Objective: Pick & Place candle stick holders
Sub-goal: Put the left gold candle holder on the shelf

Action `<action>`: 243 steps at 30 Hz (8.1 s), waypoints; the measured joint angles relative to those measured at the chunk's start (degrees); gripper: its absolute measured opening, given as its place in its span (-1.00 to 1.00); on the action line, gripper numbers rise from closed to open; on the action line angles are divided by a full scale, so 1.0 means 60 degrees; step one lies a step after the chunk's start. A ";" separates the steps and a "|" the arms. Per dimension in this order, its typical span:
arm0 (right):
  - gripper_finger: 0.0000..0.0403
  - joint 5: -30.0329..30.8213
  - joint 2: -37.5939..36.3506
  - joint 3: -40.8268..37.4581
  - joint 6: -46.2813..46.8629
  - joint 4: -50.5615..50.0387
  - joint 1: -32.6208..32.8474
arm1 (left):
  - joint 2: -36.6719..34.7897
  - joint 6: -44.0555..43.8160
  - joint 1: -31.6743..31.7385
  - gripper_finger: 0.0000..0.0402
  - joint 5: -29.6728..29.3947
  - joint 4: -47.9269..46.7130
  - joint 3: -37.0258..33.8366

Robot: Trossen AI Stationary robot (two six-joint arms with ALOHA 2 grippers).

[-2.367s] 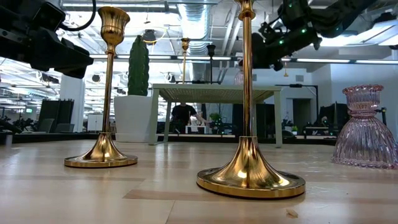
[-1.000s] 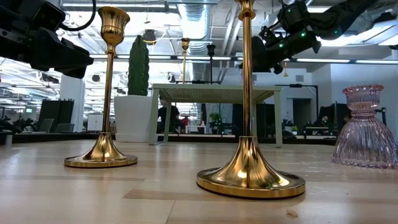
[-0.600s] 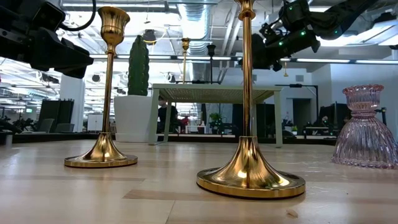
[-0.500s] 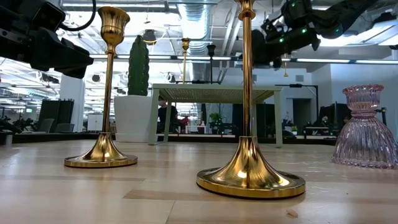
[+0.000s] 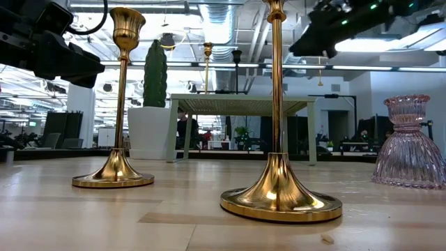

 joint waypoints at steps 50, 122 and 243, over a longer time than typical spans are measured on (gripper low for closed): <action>-1.00 0.1377 -0.3837 -0.3519 0.2098 -0.1153 0.6307 | 0.7681 -0.2024 0.0002 -0.74 0.2079 0.6685 0.0015; -1.00 0.2119 -0.9094 -0.5832 0.1344 -0.0825 0.6489 | 1.3145 -0.1841 -0.0432 -0.59 0.3137 0.8323 0.2965; -1.00 0.2156 -0.9093 -0.5822 0.1417 -0.1495 0.6488 | 0.8934 -0.1282 0.7339 -0.78 0.0189 0.2919 0.5807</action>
